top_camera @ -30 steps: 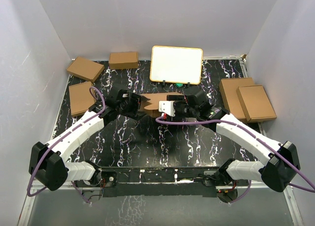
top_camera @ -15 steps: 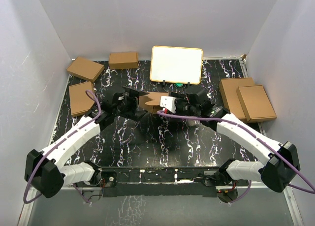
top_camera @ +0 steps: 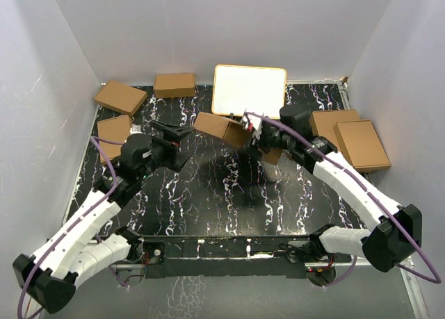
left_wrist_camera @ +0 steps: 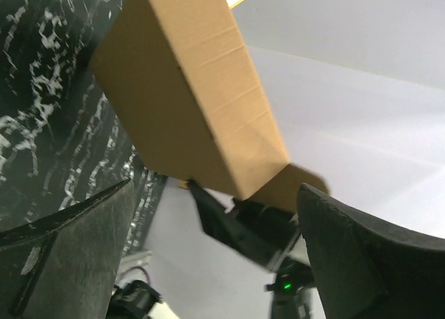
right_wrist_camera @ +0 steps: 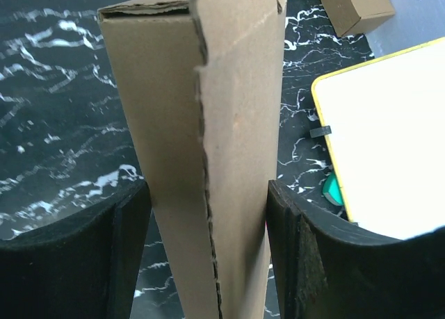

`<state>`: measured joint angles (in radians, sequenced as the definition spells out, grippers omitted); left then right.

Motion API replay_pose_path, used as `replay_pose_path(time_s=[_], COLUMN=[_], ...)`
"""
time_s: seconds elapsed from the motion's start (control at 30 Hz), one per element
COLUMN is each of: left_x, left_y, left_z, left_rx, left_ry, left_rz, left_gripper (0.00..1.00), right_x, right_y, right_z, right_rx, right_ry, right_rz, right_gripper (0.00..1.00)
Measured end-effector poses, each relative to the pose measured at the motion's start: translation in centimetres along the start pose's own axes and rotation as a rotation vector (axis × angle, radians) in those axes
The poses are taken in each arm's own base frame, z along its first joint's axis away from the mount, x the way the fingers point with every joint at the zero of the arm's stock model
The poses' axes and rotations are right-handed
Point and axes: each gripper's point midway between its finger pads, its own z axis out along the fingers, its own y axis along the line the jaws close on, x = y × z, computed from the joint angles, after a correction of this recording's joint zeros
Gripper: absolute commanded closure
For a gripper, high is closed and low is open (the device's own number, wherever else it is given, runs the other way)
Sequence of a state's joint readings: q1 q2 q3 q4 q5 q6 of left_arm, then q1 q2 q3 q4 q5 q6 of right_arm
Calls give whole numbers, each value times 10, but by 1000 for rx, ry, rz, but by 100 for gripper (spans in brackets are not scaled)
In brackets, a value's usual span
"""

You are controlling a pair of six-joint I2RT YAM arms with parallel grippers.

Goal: Fold the paper box

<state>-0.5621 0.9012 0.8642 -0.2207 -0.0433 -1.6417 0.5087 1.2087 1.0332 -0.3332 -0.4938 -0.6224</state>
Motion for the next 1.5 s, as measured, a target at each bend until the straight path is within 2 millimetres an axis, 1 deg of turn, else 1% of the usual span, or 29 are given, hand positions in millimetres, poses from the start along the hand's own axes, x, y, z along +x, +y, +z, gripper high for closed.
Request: replay_pose_path(time_s=[0.1, 0.27, 0.37, 0.53, 0.63, 0.73, 0.87, 1.0, 1.17, 1.3, 1.37, 1.5], left_x=[-5, -8, -7, -6, -7, -7, -7, -8, -13, -14, -15, -13], left_y=[7, 21, 31, 48, 49, 56, 80, 110, 139, 160, 168, 179], left_z=[-14, -30, -36, -40, -40, -36, -20, -5, 5, 15, 21, 35], left_rx=[50, 117, 144, 155, 158, 132, 27, -98, -226, -309, -338, -374], left_ry=[-19, -29, -20, -10, -11, -4, 35, 75, 92, 120, 132, 164], left_rz=[119, 348, 449, 566, 613, 637, 656, 670, 686, 710, 723, 737], left_gripper=[3, 3, 3, 3, 3, 3, 3, 5, 5, 5, 6, 6], right_x=[-7, -15, -15, -13, 1, 24, 56, 75, 101, 115, 120, 128], right_y=[-10, -22, -22, -22, -18, -14, -11, -10, -5, 1, 3, 8], right_z=[-6, -10, -11, -12, -10, 0, 18, 32, 48, 54, 56, 57], right_rx=[-17, -93, -164, -273, -334, -386, -428, -450, -461, -454, -450, -436], right_ry=[-37, -88, -116, -182, -207, -195, -154, -134, -93, -68, -56, -40], right_rz=[137, 404, 588, 897, 1101, 1300, 1513, 1620, 1722, 1748, 1751, 1726], right_gripper=[41, 41, 41, 41, 41, 40, 39, 39, 37, 34, 31, 21])
